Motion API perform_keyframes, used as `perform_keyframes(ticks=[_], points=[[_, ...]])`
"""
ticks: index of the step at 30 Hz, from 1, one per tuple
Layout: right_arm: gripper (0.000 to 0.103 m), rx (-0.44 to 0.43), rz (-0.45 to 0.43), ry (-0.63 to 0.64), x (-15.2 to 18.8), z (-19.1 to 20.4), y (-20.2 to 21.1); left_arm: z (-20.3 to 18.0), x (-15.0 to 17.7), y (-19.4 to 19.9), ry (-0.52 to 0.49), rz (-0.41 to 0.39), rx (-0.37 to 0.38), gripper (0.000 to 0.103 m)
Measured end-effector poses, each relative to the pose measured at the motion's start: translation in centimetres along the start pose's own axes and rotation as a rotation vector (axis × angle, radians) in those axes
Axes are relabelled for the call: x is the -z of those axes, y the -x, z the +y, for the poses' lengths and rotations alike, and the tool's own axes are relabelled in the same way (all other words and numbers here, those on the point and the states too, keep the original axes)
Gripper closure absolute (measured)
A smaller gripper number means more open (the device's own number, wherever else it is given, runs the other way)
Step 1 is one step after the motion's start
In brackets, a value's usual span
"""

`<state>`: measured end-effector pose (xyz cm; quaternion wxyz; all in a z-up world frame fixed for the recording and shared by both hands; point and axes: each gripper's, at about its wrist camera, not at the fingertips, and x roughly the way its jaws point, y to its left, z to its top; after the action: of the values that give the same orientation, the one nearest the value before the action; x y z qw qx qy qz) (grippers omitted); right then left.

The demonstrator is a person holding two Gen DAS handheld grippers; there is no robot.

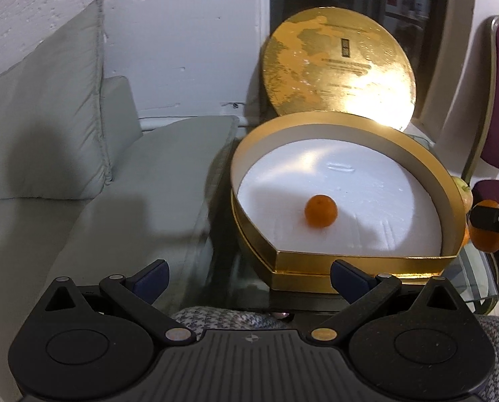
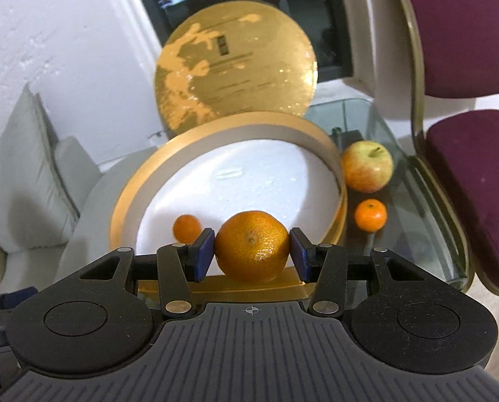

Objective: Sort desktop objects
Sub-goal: 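Lift the orange into the gold box and open the right gripper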

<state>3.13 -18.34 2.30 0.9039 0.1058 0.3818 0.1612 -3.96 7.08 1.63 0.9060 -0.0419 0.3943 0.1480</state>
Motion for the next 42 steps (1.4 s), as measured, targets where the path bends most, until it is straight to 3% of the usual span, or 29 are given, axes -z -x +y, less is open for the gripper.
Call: perform_keyframes(ticks=[14, 29, 42], points=[[0.053, 0.0, 0.081, 0.074, -1.4, 1.4, -5.2, 0.2, -0.3, -3.7, 0.009, 0.073, 0.013, 0.001], [0.053, 0.001, 0.285, 0.2, -0.1, 4.2, -15.9, 1.7, -0.5, -7.5, 0.048, 0.152, -0.017, 0.001], [0.047, 0.003, 0.294, 0.291, 0.7, 5.5, -17.7, 1.6, -0.3, -7.3, 0.047, 0.155, -0.019, 0.001]])
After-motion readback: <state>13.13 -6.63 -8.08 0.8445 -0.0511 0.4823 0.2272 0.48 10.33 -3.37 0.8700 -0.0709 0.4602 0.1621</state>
